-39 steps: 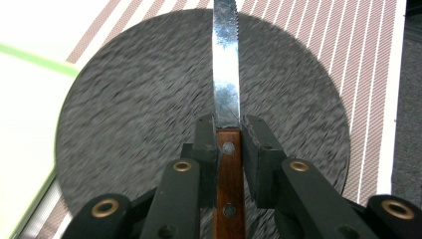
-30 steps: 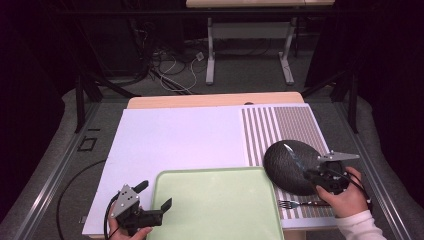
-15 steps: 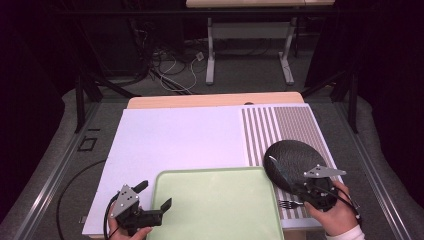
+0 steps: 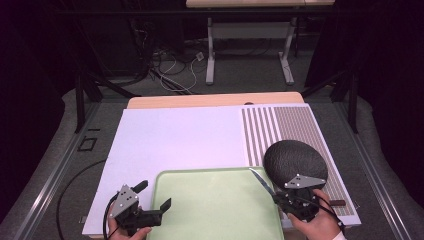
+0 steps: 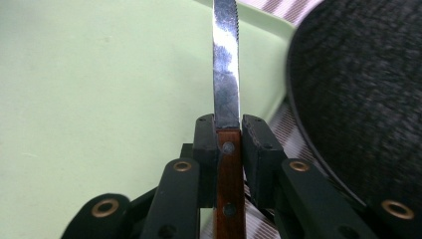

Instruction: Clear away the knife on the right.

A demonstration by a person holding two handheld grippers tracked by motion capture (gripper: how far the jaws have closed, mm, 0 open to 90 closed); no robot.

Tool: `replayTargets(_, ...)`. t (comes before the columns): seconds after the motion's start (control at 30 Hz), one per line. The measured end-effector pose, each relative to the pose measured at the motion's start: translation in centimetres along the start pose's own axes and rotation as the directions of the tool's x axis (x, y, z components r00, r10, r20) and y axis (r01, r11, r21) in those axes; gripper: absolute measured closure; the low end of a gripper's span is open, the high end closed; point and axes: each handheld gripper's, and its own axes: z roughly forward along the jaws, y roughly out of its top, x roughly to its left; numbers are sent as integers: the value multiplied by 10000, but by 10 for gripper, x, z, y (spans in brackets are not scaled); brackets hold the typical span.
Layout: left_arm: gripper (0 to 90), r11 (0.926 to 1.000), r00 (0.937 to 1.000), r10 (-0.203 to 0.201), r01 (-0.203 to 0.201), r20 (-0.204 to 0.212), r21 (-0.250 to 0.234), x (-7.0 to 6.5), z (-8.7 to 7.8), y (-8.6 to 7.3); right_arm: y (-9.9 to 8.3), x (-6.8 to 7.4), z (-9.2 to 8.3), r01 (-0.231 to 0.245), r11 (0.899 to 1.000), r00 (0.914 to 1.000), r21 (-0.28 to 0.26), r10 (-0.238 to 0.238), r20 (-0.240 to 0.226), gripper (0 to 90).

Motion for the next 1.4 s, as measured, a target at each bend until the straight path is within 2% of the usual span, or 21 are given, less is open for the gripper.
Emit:
replayTargets(0.23, 6, 10000, 10000, -30, 30, -11, -22, 0, 1, 0, 2, 12, 8, 166, 9996, 9995, 238, -159, -280, 772)
replayTargets(0.27, 6, 10000, 10000, 14, -14, 8, -22, -1, 1, 1, 2, 13, 10, 85, 9999, 9995, 144, -81, -320, 772)
replayTargets(0.37, 6, 10000, 9999, 99, -99, 30, 5, -2, 1, 1, 3, 18, 12, 196, 9993, 9989, 321, -182, -426, 772)
replayTargets(0.47, 6, 10000, 10000, 74, -74, 40, -21, -1, 1, 1, 3, 23, 16, 230, 9994, 9979, 250, -215, -604, 772)
replayTargets(0.53, 6, 10000, 10000, 56, -56, 27, -39, -1, 0, 1, 4, 26, 18, 315, 9983, 9973, 499, -281, -671, 772)
replayTargets(0.63, 6, 10000, 10000, 75, -75, 31, -31, -1, 0, 1, 3, 31, 23, 330, 9991, 9960, 280, -305, -839, 772)
replayTargets(0.67, 6, 10000, 9999, 98, -97, 40, -18, -1, 0, 1, 3, 31, 23, 433, 9977, 9956, 523, -388, -856, 772)
replayTargets(0.7, 7, 9999, 9999, 110, -110, 39, -9, -1, 0, 1, 2, 33, 25, 402, 9978, 9955, 524, -354, -882, 772)
replayTargets(0.77, 6, 9999, 9999, 103, -103, 45, -14, -1, 1, 1, 2, 34, 27, 405, 9964, 9950, 751, -334, -946, 773)
replayTargets(0.87, 6, 9999, 9999, 115, -114, 51, -14, -1, 1, 1, 0, 34, 32, 419, 9967, 9943, 702, -347, -1007, 772)
replayTargets(0.97, 6, 9999, 9999, 105, -105, 62, -19, -1, 1, 1, -1, 36, 34, 363, 9954, 9937, 885, -266, -1088, 772)
replayTargets(1.03, 6, 9999, 9999, 118, -118, 67, -16, -1, 1, 1, -1, 37, 36, 511, 9929, 9924, 1071, -385, -1167, 772)
replayTargets(1.07, 6, 9999, 9998, 160, -160, 68, 14, -1, 0, 1, -1, 38, 38, 406, 9935, 9932, 1062, -285, -1126, 772)
replayTargets(1.2, 7, 9998, 9998, 186, -186, 72, 29, -1, 1, 1, -2, 38, 41, 534, 9925, 9918, 1102, -398, -1217, 772)
replayTargets(1.27, 6, 9998, 9998, 185, -185, 77, 33, -1, 0, 1, -3, 38, 42, 396, 9907, 9917, 1305, -230, -1263, 771)
replayTargets(1.33, 6, 9998, 9998, 182, -182, 79, 23, -1, 0, 1, -4, 38, 43, 371, 9908, 9910, 1300, -197, -1327, 770)
replayTargets(1.4, 6, 9999, 9998, 158, -159, 85, 10, -1, 0, 1, -5, 39, 43, 411, 9934, 9921, 1071, -279, -1219, 769)
